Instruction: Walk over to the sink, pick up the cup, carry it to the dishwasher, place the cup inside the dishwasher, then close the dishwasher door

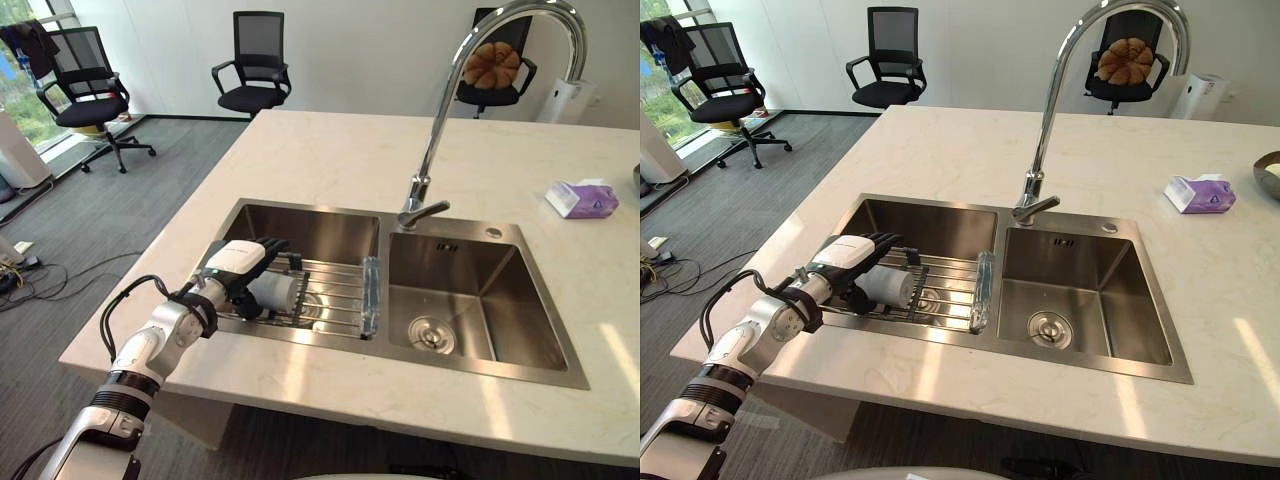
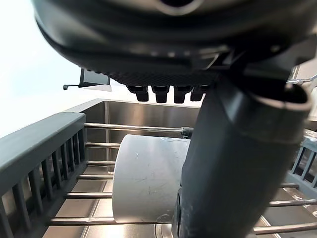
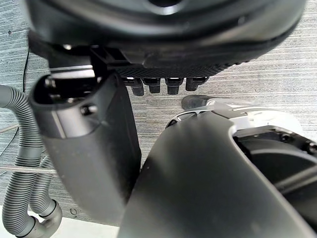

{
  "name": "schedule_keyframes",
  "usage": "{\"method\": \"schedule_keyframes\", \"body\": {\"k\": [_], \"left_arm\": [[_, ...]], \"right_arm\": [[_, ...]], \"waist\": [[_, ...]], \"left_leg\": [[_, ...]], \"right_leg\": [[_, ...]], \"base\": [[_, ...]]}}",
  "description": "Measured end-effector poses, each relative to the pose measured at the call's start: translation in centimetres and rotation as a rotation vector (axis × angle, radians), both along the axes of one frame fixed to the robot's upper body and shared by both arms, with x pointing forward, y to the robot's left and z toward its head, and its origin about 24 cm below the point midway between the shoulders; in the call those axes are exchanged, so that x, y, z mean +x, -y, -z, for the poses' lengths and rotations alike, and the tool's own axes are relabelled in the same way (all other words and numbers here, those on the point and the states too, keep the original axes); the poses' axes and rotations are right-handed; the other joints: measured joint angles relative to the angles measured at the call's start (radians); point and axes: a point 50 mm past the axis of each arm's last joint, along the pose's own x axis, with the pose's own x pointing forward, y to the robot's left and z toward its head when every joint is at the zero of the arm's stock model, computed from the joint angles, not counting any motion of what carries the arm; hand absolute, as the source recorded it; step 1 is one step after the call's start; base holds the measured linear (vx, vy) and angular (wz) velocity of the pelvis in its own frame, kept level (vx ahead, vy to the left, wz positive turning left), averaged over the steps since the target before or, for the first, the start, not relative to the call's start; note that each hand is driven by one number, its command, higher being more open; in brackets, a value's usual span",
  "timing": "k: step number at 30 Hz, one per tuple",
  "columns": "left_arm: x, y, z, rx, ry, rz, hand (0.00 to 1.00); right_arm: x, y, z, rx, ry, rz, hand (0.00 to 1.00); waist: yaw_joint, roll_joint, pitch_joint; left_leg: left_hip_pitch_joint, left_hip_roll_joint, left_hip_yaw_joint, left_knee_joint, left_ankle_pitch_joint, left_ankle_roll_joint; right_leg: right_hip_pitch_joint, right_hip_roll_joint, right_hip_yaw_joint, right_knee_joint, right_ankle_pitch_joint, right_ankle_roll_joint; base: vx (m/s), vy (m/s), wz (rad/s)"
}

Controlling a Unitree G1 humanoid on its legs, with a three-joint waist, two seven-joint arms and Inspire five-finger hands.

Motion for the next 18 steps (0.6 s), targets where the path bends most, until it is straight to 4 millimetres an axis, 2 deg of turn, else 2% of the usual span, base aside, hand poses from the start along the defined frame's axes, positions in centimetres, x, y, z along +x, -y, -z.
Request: {"method": "schedule_keyframes", "body": {"k": [3,6,18], "left_arm": [[0.1,0.3,0.1,0.034,-0.015,0.02,0.0],[0.1,0.0,1.1,0.066,-0.07,0.006,0.0],[0.6,-0.7,1.7,0.074,-0.13,-0.043,0.0]], "right_arm": [[0.1,0.0,0.0,0.003,-0.002,-0.003,1.0],[0.3,-0.1,0.0,0.01,-0.001,-0.007,1.0],[0.3,-0.1,0.0,0.014,-0.023,-0.05,1.0]], "waist": [[-0.004,0.0,0.0],[-0.014,0.001,-0.002],[-0.028,0.005,-0.028]], "left_leg": [[0.0,0.0,0.003,0.0,-0.002,-0.002],[0.0,0.001,0.008,0.0,-0.003,-0.005],[0.009,0.009,0.022,0.0,-0.008,-0.011]], "right_leg": [[0.0,0.001,0.002,-0.003,0.0,0.0],[-0.001,0.001,0.006,-0.005,0.0,0.0],[0.004,0.01,0.02,-0.013,0.002,-0.003]], "base": [[0.0,-0.003,-0.01],[0.01,-0.008,-0.05],[0.0,-0.02,-0.03]]}}
